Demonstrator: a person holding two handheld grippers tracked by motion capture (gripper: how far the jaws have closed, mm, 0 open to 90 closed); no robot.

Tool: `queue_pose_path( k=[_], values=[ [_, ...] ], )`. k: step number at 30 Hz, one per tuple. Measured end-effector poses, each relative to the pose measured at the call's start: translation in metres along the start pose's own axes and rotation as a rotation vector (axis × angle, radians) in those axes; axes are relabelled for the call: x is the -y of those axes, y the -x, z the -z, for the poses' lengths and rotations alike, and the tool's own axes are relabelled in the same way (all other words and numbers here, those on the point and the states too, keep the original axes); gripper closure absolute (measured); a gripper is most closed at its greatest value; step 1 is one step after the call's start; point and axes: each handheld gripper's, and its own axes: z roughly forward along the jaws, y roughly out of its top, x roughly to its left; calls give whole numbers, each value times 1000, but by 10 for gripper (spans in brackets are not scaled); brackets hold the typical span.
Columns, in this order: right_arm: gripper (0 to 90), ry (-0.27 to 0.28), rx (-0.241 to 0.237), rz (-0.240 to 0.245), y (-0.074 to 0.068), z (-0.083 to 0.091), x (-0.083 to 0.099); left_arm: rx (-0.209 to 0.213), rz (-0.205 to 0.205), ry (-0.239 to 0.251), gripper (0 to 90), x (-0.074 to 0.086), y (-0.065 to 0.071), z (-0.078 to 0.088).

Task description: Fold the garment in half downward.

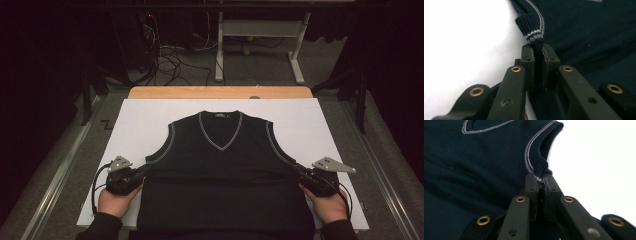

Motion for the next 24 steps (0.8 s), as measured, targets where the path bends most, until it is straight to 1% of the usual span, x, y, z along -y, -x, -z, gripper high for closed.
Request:
queue_pose_path(
  k=[2, 3, 4, 7, 8, 9, 10, 14, 18, 19, 20, 24],
  values=[
    [846, -7, -9, 4, -1, 5, 6, 5, -12, -11, 784, 5, 4, 5],
    [846, -7, -14, 1, -2, 11, 10, 16, -17, -21, 783, 10, 8, 10],
    [846, -7, -14, 1, -2, 11, 10, 16, -17, -21, 784, 10, 8, 10],
    [846, -7, -24, 7, -3, 19, 16, 25, -21, -31, 783, 18, 12, 19],
    [846, -6, -30, 9, -5, 24, 19, 22, -15, -42, 782, 21, 13, 21],
    [846, -7, -33, 14, -6, 26, 21, 20, -17, -61, 782, 26, 15, 25],
    [846, -7, -33, 14, -6, 26, 21, 20, -17, -61, 782, 26, 15, 25],
    [845, -6, -41, 24, -11, 38, 28, 14, -30, -75, 782, 31, 19, 29],
    [845, -8, -47, 33, -17, 51, 37, 21, -39, -79, 782, 36, 22, 32],
    [845, -8, -47, 33, -17, 51, 37, 22, -44, -81, 782, 38, 22, 33],
    [845, -8, -50, 36, -19, 55, 40, 28, -51, -86, 782, 40, 24, 34],
    [844, -13, -54, 37, -20, 58, 44, 35, -61, -88, 782, 43, 27, 38]
  ],
)
